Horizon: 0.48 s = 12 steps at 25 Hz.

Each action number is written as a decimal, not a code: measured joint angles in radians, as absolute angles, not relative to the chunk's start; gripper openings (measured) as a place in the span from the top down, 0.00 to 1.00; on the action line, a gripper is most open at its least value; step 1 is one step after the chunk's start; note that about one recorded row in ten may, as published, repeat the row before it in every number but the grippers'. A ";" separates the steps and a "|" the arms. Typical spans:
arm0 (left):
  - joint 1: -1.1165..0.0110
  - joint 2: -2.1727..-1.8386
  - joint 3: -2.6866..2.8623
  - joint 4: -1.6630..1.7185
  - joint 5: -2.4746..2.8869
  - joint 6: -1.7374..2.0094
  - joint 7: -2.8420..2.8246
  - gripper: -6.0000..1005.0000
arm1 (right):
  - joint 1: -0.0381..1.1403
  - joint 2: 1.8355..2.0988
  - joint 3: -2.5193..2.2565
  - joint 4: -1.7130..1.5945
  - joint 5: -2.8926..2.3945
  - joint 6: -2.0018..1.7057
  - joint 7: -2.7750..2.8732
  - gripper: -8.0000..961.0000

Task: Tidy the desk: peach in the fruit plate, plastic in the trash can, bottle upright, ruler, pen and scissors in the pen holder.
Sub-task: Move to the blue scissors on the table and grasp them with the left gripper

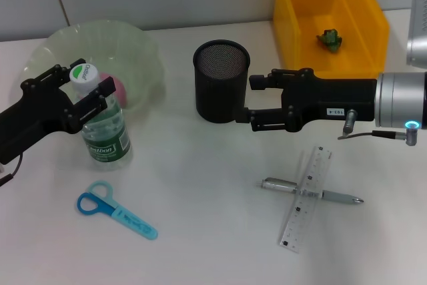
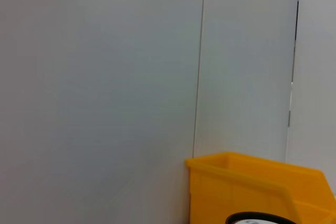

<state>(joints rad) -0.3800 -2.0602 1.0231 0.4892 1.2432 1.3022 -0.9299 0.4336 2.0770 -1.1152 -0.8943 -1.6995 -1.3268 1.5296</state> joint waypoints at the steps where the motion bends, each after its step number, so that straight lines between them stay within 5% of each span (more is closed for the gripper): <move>1: -0.380 -2.060 1.022 0.489 1.243 1.304 -0.930 0.48 | 0.433 2.077 -1.115 -0.894 -1.699 -1.327 1.530 0.17; 5: -0.377 -2.060 1.021 0.493 1.244 1.310 -0.932 0.47 | 0.433 2.077 -1.115 -0.894 -1.699 -1.327 1.530 0.17; 12: -0.366 -2.041 1.016 0.501 1.244 1.373 -0.989 0.30 | 0.428 2.077 -1.115 -0.894 -1.699 -1.332 1.529 0.17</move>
